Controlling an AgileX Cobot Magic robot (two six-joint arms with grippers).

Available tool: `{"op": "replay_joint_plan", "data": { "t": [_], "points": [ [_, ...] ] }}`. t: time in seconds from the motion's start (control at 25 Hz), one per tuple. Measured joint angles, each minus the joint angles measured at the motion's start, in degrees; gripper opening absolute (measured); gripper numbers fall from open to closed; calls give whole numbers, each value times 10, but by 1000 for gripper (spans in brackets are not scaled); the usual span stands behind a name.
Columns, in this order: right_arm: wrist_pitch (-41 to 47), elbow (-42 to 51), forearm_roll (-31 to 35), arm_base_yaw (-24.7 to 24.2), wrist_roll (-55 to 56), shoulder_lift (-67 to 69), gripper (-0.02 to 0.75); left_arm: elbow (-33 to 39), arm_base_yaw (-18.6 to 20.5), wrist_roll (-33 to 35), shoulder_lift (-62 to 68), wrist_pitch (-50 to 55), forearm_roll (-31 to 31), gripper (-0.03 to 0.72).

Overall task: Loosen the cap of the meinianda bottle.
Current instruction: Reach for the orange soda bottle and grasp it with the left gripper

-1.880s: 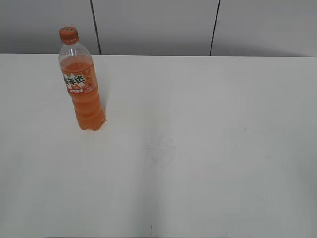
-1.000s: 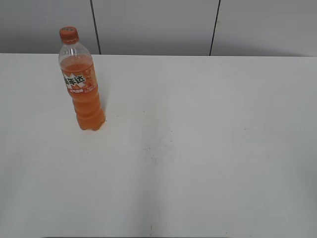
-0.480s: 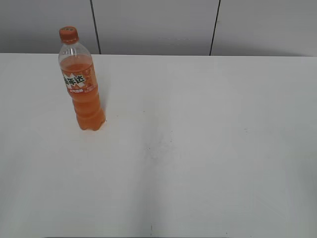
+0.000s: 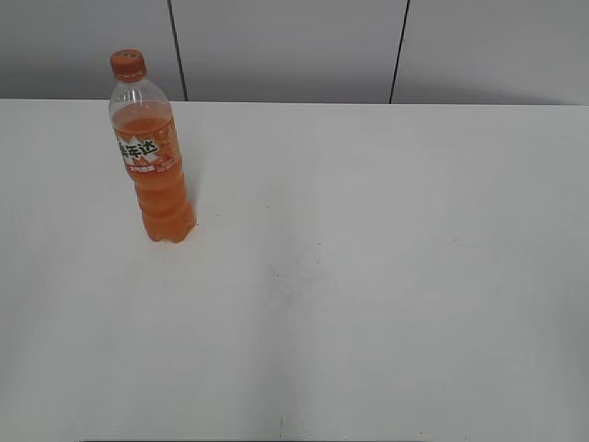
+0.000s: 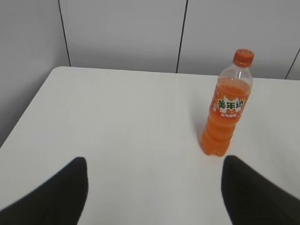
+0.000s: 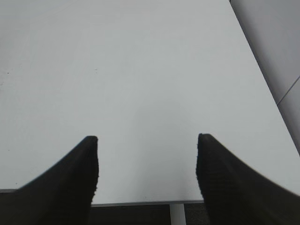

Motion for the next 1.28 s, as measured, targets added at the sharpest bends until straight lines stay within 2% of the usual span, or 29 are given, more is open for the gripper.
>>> {"op": "replay_joint_plan", "data": {
  "t": [0.4, 0.84, 1.28],
  "points": [
    [0, 0, -1, 0, 0, 0, 493, -1, -2, 13, 167, -236, 24, 533],
    [0, 0, -1, 0, 0, 0, 493, -1, -2, 15, 382, -475, 25, 533],
    [0, 0, -1, 0, 0, 0, 493, 4, -2, 15, 570, -667, 29, 533]
  ]
}}
